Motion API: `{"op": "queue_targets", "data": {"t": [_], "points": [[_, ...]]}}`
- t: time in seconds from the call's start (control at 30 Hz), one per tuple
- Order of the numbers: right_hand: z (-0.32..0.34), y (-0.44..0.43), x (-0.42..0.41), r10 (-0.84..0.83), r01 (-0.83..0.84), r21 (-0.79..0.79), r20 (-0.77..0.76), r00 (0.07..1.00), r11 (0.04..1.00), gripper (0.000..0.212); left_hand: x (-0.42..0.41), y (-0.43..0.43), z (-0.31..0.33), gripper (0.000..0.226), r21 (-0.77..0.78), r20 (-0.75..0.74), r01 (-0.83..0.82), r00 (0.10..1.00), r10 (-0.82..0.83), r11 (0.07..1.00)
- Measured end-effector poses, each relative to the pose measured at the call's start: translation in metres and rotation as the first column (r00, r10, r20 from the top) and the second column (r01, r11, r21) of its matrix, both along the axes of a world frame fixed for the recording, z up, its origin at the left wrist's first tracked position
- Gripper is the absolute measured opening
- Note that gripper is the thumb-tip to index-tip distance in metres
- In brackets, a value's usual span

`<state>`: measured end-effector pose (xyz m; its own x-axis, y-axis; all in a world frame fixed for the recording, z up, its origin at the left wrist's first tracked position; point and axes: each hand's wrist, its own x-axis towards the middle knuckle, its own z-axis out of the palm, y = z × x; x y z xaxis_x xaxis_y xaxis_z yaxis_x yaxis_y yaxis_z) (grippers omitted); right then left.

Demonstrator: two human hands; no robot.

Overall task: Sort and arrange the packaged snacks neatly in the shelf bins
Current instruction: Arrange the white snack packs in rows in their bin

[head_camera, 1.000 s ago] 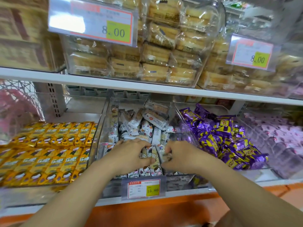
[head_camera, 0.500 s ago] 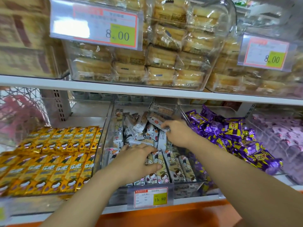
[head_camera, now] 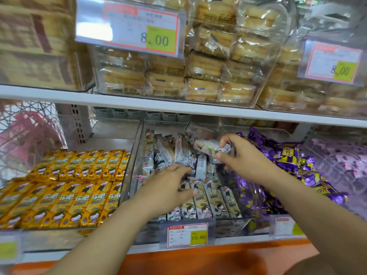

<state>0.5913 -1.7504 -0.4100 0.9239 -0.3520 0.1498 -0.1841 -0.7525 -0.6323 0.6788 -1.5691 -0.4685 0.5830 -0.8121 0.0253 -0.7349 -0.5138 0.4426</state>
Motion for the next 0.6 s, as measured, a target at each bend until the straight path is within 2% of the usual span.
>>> {"op": "queue_targets", "data": {"t": [0.07, 0.13, 0.2, 0.27, 0.33, 0.4, 0.43, 0.5, 0.6], "points": [[0.003, 0.001, -0.011, 0.011, -0.004, 0.130, -0.049, 0.999, 0.992, 0.010, -0.001, -0.002, 0.003, 0.068, -0.149, -0.045, -0.058, 0.998, 0.052, 0.987], [0.005, 0.001, -0.021, 0.028, -0.015, 0.157, -0.080, 0.996, 0.988, 0.011, -0.002, -0.007, 0.008, 0.068, -0.300, -0.157, -0.114, 0.985, 0.069, 0.947], [0.006, 0.002, -0.030, 0.049, -0.034, 0.163, -0.090, 0.995, 0.986, 0.012, -0.003, -0.012, 0.015, 0.059, -0.435, -0.313, -0.167, 0.950, 0.026, 0.885], [0.008, 0.002, -0.036, 0.078, -0.063, 0.174, -0.081, 0.994, 0.983, 0.013, -0.005, -0.017, 0.020, 0.041, -0.502, -0.418, -0.205, 0.908, -0.028, 0.841], [0.009, 0.002, -0.043, 0.110, -0.099, 0.153, -0.060, 0.992, 0.983, 0.014, -0.007, -0.023, 0.023, 0.030, -0.556, -0.558, -0.268, 0.822, -0.113, 0.787], [0.009, -0.002, -0.048, 0.128, -0.126, 0.097, -0.011, 0.992, 0.987, 0.015, -0.006, -0.030, 0.024, 0.034, -0.580, -0.687, -0.366, 0.699, -0.196, 0.727], [0.008, -0.006, -0.050, 0.113, -0.114, 0.052, 0.014, 0.993, 0.992, 0.015, -0.003, -0.035, 0.025, 0.038, -0.577, -0.711, -0.397, 0.675, -0.199, 0.714], [0.005, -0.016, -0.053, 0.067, -0.067, -0.003, 0.059, 0.996, 0.998, 0.015, 0.000, -0.047, 0.027, 0.036, -0.541, -0.697, -0.391, 0.704, -0.136, 0.744], [-0.002, -0.026, -0.057, 0.046, -0.044, -0.023, 0.071, 0.996, 0.999, 0.007, -0.004, -0.071, 0.030, 0.016, -0.495, -0.623, -0.326, 0.779, -0.067, 0.806]]}}
